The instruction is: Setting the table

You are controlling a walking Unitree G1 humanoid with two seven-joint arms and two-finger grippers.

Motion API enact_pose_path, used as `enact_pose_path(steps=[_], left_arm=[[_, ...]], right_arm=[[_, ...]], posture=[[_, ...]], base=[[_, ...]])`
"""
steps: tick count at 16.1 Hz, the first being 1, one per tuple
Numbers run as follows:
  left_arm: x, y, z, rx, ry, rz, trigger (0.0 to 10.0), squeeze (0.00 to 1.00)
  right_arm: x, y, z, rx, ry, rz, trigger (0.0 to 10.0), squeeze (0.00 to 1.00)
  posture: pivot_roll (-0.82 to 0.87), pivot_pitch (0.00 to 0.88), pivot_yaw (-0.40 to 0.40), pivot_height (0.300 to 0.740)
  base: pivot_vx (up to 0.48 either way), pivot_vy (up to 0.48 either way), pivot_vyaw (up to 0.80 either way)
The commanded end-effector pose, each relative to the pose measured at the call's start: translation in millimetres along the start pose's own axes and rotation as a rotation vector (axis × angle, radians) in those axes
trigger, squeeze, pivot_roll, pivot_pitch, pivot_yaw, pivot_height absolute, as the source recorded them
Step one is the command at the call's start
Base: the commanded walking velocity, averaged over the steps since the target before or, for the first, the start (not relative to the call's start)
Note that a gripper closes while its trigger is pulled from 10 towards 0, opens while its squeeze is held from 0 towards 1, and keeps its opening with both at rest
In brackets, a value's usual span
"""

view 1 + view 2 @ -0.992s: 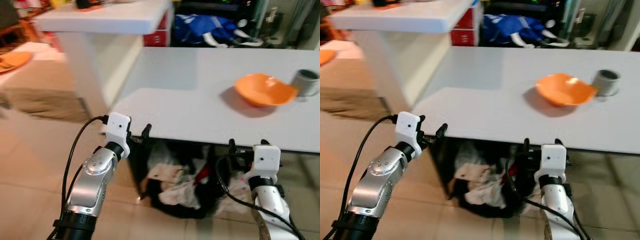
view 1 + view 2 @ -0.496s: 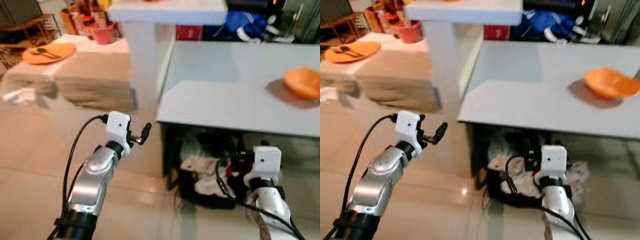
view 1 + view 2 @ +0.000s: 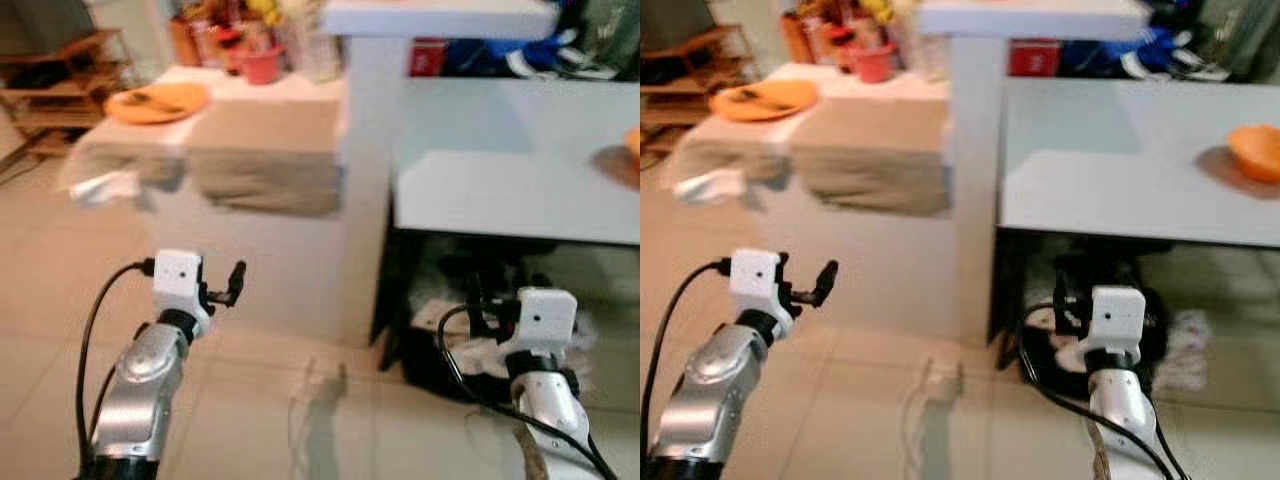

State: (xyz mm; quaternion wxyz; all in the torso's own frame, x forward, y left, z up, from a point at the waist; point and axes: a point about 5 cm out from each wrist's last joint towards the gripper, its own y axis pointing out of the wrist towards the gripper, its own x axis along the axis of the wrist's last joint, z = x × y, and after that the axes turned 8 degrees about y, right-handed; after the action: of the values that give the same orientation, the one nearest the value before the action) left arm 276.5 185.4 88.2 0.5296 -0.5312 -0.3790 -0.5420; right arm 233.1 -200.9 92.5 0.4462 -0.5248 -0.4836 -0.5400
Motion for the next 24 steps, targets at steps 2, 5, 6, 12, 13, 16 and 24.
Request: enact_pose_path(steps=[2, 5, 6, 12, 13, 16, 24], left_arm=[[1, 8.7, -17.3, -0.049, -0.026, 0.002, 10.0, 0.00], [15, 22.4, -23.6, -0.056, -0.014, -0.048, 10.0, 0.00], [22, 24.5, -26.2, -0.063, 0.003, -0.082, 10.0, 0.00], [36, 28.3, -36.7, -0.094, 0.048, -0.140, 10.0, 0.00], [34, 29.0, -36.4, -0.095, 0.046, -0.133, 10.0, 0.00], [34, 32.0, -34.6, -0.078, 0.007, -0.125, 10.0, 0.00], [50, 35.4, -47.7, -0.138, 0.057, -0.183, 10.0, 0.00]], right_arm=[[0, 5.5, 1.5, -0.003, 0.011, -0.010, 10.0, 0.00], [-1, 14.0, 7.6, -0.009, 0.021, -0.016, 10.0, 0.00], [-2, 14.9, 11.6, 0.016, 0.010, -0.017, 10.0, 0.00], [6, 18.0, 6.5, -0.002, -0.020, -0.082, 10.0, 0.00], [3, 17.5, 6.8, -0.001, -0.007, -0.069, 10.0, 0.00], [-2, 15.2, 9.6, 0.014, 0.021, -0.042, 10.0, 0.00], [23, 30.3, 11.7, 0.035, 0.006, -0.155, 10.0, 0.00]], posture=[[-0.02, 0.000, 0.041, 0.740], [-0.02, 0.000, 0.030, 0.740], [-0.02, 0.000, 0.028, 0.740], [-0.03, 0.000, 0.036, 0.740], [-0.03, 0.000, 0.038, 0.740], [-0.02, 0.000, 0.039, 0.740], [-0.02, 0.000, 0.038, 0.740]], base=[[0.000, 0.416, 0.00], [0.000, 0.000, 0.00], [0.000, 0.000, 0.00], [0.248, 0.315, 0.00], [0.296, 0.379, 0.00], [0.300, 0.375, 0.00], [0.298, 0.376, 0.00]])
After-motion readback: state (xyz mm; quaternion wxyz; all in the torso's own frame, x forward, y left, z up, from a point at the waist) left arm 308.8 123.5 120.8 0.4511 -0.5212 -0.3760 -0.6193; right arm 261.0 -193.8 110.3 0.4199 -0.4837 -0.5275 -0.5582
